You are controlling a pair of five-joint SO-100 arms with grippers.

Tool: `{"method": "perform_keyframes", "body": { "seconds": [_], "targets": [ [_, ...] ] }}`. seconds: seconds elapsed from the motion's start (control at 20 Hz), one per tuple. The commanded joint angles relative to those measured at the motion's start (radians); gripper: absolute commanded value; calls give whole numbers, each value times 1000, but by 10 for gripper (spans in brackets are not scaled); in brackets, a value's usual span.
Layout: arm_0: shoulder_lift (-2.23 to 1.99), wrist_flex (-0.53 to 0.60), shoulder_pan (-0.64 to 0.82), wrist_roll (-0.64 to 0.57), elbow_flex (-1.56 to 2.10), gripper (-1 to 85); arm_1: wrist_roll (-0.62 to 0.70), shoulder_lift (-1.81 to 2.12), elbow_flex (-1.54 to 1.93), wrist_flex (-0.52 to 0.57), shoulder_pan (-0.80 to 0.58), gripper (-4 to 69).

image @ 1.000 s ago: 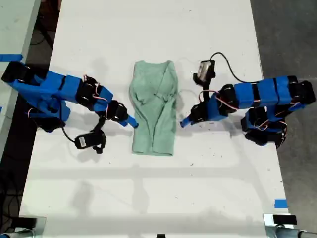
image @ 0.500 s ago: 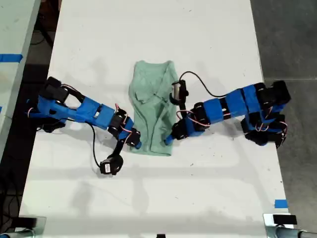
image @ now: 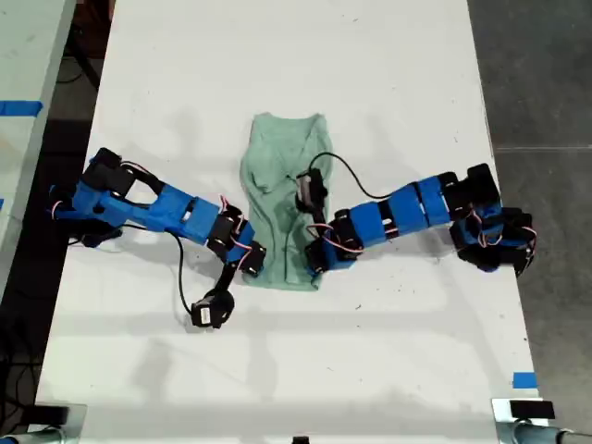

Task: Fold t shirt

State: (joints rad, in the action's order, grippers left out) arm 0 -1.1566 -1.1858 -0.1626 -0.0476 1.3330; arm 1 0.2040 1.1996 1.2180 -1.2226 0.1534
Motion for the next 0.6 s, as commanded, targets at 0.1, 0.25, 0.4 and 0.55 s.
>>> {"method": "perform_keyframes", "body": {
  "seconds": [0.1,0.25,0.4,0.55],
  "targets": [
    [-31,-201,-17,-21,-196,-2,15,58,-278,-127,52,22],
    [-150,-259,54,-38,-235,-2,75,173,-265,-95,-25,22],
    [-272,-302,222,-87,-233,-2,135,264,-252,-91,-172,22],
    [-339,-344,453,-181,-232,-2,163,342,-215,-121,-344,22]
  ]
}}
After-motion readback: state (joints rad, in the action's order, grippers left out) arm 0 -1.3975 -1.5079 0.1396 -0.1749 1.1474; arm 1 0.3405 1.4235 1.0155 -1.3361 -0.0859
